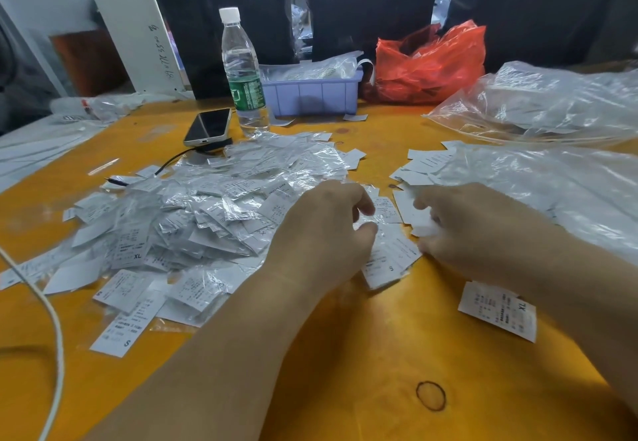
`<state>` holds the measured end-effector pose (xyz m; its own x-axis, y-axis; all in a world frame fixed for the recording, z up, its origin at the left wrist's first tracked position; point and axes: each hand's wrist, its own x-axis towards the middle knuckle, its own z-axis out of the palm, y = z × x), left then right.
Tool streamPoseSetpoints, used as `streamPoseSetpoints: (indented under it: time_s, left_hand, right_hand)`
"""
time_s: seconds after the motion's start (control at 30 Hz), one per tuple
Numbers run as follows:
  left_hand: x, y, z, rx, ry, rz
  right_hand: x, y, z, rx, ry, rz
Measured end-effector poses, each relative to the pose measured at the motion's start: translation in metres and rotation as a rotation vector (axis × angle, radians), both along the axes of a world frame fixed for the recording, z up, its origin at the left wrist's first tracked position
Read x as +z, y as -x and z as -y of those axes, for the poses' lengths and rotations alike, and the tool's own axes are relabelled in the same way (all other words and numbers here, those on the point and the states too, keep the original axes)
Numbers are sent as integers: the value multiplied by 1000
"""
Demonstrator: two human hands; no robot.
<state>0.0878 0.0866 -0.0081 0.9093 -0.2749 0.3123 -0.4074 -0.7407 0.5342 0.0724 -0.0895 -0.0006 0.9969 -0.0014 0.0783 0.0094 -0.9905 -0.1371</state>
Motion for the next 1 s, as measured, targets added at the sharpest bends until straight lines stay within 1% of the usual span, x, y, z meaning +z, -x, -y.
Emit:
streamPoseSetpoints:
  time_s: [0.17, 0.37, 0.53, 0.67, 0.7, 0.77, 0.93, 1.0]
  left_hand:
    - [-2, 2, 3, -56, 17, -41]
    - [-2, 2, 4, -74, 31, -52]
    - [-3, 4, 4, -102, 31, -71]
    - [-3, 3, 3, -98, -17, -69]
    - [-3, 2, 3, -89, -2, -67]
    - [-3, 1, 3, -70, 53, -74]
    - [0, -5, 0, -16, 274, -165]
    - [2, -7, 0, -62, 405, -266]
  right_hand:
    - [2, 1, 1, 22, -55, 55]
    - [1, -1, 0, 77, -119, 140]
    - [0, -2, 2, 134, -213, 260]
    - [1, -2, -1, 190, -303, 418]
    - [2, -2, -1, 200, -361, 450]
    - [3, -2, -2, 205, -561, 452]
    - [8, -6, -4, 203, -1162, 175]
    - [8, -6, -5, 182, -1311, 103]
